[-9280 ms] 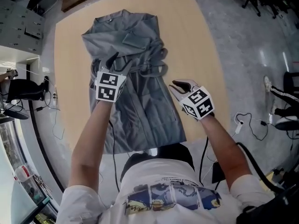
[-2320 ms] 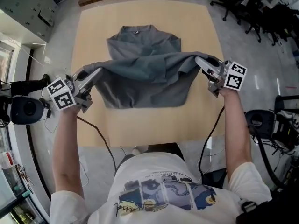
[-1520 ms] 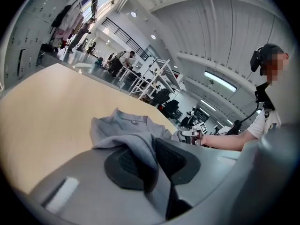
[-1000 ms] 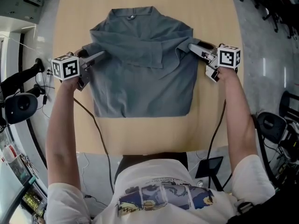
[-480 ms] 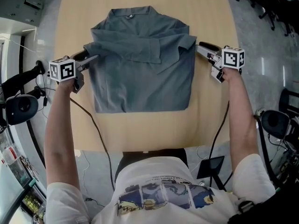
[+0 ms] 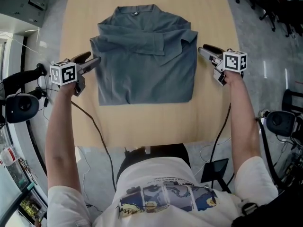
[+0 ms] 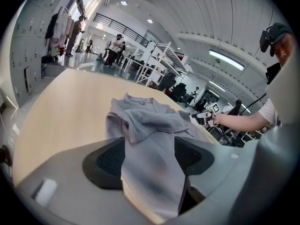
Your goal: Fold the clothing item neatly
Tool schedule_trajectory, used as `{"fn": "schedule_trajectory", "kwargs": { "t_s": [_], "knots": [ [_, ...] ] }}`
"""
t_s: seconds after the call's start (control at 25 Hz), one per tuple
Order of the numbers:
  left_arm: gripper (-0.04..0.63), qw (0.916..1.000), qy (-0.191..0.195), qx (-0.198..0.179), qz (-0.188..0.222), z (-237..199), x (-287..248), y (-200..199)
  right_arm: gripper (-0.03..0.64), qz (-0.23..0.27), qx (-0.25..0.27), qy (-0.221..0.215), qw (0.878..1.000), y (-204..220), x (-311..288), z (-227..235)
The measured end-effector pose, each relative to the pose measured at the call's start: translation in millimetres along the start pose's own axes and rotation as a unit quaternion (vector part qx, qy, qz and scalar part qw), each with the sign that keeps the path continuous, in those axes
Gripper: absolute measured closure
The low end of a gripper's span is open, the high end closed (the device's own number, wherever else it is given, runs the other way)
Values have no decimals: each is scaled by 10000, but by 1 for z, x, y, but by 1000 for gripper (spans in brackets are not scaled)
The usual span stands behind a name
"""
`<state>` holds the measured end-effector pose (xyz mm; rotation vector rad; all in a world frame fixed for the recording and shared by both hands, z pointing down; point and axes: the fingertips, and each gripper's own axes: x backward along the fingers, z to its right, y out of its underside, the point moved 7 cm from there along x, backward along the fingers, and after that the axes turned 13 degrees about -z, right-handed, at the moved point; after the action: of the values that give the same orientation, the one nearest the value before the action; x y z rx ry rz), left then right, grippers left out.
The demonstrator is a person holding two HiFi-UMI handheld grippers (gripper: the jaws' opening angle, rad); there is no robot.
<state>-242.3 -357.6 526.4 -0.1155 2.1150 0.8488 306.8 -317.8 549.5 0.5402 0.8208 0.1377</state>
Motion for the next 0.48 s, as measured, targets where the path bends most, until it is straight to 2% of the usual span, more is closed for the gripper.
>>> {"fn": "schedule_trajectory", "kwargs": {
  "t_s": [0.12,0.32,0.48],
  "knots": [
    [255,9996,-26,-281,-2,20,9,9,410,-110,207,225,9995,10,4,-21],
    [279,9936,-180,-1093,-226,71,24,33,410,-536,633,702,9941,37,5,-77],
    [282,9887,-37,-1462,-338,113,34,53,410,-824,984,945,9872,61,3,-124]
  ]
}}
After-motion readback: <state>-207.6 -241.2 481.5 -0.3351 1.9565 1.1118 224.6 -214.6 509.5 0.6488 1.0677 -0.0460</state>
